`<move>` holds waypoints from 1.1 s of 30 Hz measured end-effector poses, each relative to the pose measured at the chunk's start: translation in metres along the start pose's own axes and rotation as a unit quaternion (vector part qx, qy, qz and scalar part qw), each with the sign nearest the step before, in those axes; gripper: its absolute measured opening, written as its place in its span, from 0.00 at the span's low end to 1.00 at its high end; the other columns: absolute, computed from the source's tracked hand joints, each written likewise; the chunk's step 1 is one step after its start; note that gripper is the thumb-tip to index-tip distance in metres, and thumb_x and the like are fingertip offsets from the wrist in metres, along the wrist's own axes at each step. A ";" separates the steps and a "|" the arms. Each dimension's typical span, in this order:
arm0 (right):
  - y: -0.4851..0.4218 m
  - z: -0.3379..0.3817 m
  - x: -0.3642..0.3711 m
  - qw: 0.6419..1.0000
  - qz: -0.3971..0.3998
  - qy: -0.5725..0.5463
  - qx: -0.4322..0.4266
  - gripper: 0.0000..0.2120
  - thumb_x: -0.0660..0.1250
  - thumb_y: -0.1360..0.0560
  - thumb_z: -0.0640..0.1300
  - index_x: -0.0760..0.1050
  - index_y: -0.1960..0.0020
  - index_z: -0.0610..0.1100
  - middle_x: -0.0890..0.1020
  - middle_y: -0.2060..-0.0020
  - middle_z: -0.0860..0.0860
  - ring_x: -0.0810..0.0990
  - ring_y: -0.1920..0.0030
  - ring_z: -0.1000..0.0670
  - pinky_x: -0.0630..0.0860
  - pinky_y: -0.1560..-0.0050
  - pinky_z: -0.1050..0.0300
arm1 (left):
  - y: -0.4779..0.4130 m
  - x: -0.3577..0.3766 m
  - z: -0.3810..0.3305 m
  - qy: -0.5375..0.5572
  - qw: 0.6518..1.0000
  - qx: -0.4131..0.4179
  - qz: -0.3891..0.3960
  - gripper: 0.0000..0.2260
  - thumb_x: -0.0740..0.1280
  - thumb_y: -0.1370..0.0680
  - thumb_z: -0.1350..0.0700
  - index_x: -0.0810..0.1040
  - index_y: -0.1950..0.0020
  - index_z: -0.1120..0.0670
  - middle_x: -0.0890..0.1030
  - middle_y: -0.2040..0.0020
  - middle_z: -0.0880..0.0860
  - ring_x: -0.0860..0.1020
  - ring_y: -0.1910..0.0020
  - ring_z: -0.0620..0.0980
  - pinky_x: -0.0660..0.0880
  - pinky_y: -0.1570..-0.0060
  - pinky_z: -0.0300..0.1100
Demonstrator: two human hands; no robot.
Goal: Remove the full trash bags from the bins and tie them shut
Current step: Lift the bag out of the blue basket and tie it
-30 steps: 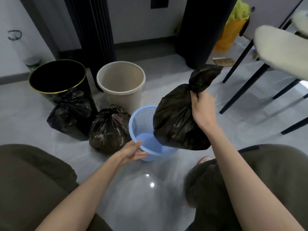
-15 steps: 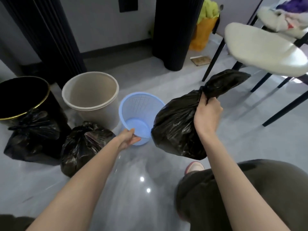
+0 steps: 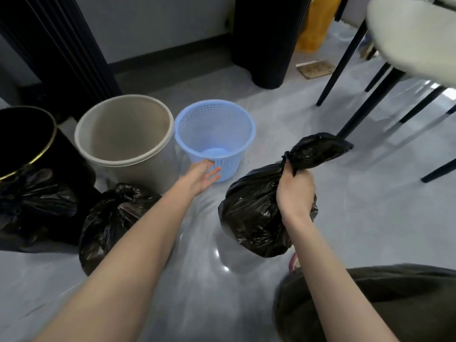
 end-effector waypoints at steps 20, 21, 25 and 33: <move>0.161 -0.023 0.079 0.845 0.444 0.206 -0.217 0.14 0.59 0.21 0.42 0.75 0.38 0.37 0.79 0.42 0.38 0.77 0.40 0.39 0.69 0.42 0.53 | 0.244 -0.080 -0.029 -0.673 0.693 0.246 0.076 0.34 0.68 0.32 0.34 0.62 0.29 0.38 0.70 0.55 0.46 0.71 0.58 0.40 0.71 0.50 0.38; 0.172 -0.026 0.083 0.828 0.458 0.235 -0.221 0.14 0.59 0.21 0.42 0.74 0.39 0.37 0.79 0.42 0.37 0.77 0.41 0.38 0.69 0.44 0.52 | 0.249 -0.090 -0.023 -0.701 0.667 0.243 0.073 0.34 0.68 0.32 0.34 0.62 0.29 0.38 0.71 0.56 0.46 0.71 0.58 0.40 0.72 0.50 0.39; 0.208 -0.037 0.095 0.779 0.503 0.286 -0.241 0.15 0.59 0.20 0.43 0.74 0.39 0.35 0.79 0.43 0.35 0.77 0.43 0.37 0.70 0.45 0.50 | 0.263 -0.128 0.002 -0.713 0.660 0.230 0.050 0.16 0.67 0.28 0.38 0.76 0.44 0.42 0.76 0.61 0.48 0.73 0.62 0.45 0.69 0.58 0.40; 0.249 -0.054 0.106 0.734 0.549 0.305 -0.260 0.23 0.64 0.29 0.65 0.72 0.59 0.43 0.79 0.57 0.44 0.78 0.50 0.43 0.72 0.52 0.53 | 0.270 -0.162 0.022 -0.552 0.826 0.116 0.009 0.12 0.64 0.22 0.55 0.78 0.57 0.64 0.83 0.68 0.48 0.80 0.69 0.46 0.76 0.62 0.40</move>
Point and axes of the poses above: each hand's wrist, its own y-axis away from the middle knuckle, its own x-axis out of the palm, z = x × y, the point moved 3 cm from there along -y, towards the middle knuckle
